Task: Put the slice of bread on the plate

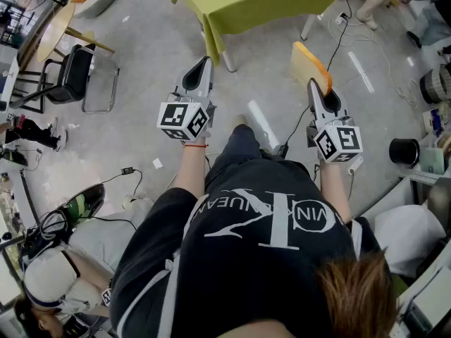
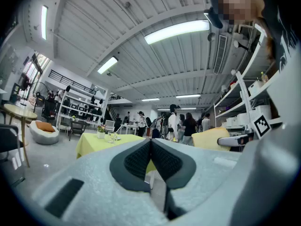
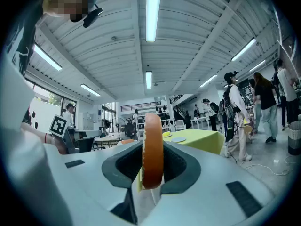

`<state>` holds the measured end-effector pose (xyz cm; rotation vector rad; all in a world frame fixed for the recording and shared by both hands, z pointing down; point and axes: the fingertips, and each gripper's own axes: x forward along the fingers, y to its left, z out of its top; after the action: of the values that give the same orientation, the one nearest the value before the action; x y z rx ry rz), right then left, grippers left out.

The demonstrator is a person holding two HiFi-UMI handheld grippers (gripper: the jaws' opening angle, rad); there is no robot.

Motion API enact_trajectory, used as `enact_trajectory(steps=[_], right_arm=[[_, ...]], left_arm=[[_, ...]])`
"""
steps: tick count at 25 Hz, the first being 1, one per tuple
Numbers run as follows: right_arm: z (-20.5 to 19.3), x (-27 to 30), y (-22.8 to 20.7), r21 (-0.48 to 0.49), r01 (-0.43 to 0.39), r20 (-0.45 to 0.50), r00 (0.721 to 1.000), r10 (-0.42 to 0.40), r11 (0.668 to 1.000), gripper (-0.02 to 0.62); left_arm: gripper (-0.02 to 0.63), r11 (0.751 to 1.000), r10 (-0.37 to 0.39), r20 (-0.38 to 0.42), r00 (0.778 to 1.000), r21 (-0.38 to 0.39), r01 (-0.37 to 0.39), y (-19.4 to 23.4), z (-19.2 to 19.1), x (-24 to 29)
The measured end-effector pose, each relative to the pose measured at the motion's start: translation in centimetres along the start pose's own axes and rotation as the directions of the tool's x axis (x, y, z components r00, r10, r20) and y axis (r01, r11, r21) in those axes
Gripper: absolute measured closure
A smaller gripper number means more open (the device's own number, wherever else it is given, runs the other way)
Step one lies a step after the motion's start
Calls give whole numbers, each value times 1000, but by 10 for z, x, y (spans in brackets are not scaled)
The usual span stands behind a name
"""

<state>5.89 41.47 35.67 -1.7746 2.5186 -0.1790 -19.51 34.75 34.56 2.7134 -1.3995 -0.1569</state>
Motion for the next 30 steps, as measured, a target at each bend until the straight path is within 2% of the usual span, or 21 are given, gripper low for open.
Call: enact_trajectory(steps=[11, 18, 25, 30], right_arm=[[3, -10, -7, -5, 5, 3, 1000, -5, 1000, 500], [5, -14, -34, 10, 43, -3, 999, -43, 999, 499], [-7, 60, -63, 28, 64, -38, 997, -63, 998, 499], [1, 108, -88, 47, 73, -38, 997, -71, 996, 499]], left_arm=[[598, 1000, 10, -4, 1000, -8, -10, -10, -1, -3], [598, 1000, -10, -20, 1000, -10, 10, -21, -2, 16], [598, 999, -37, -60, 998, -43, 34, 26, -25, 87], [598, 998, -36, -60, 998, -60, 32, 57, -21, 138]])
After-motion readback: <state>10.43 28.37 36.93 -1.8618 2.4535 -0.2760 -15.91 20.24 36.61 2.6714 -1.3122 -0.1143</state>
